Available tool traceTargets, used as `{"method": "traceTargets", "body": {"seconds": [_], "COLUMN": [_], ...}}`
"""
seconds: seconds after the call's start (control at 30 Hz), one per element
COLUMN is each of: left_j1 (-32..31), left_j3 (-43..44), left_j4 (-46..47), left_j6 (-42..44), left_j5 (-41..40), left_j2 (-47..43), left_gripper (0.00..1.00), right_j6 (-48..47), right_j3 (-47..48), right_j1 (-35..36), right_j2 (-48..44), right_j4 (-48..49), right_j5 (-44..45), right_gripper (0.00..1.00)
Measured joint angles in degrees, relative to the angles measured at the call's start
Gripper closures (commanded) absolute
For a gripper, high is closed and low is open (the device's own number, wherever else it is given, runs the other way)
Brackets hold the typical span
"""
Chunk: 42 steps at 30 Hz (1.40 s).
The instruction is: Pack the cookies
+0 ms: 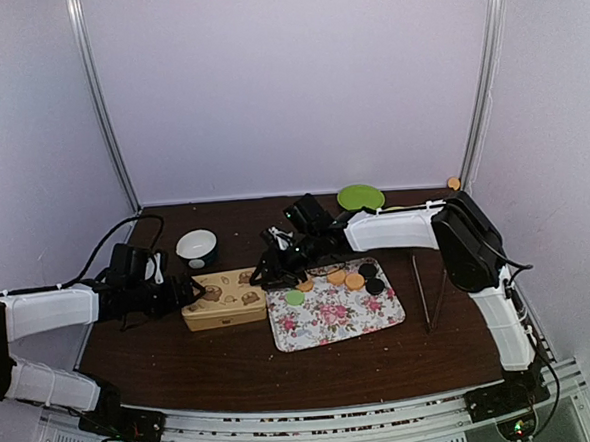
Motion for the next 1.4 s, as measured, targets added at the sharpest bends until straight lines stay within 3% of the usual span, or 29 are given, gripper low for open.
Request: {"method": "traceTargets", "body": {"seconds": [0.53,0.97,1.4], "left_j1": [0.0,0.0,0.0], "left_j3": [0.0,-1.2,-1.5], "left_j4": [1.4,2.6,2.5], "left_j6": [-0.9,-1.5,-1.6], "left_j5": [0.0,-0.1,-0.3], "left_j2": [1.9,0.7,-1.2], "left_gripper": [0.19,0.18,0.13], "right_j6": [-0.9,-2.0,-1.9], "right_j3": [2.2,0.7,-3.2], "right_j1": [0.9,1.1,-0.6], "right_j2": [1.5,-1.1,-4.5], "right_j4": [-2.2,-2.6,-2.4], "right_j5": [-0.3,2.5,7.7], "right_gripper": [0.63,0.53,0.54]}}
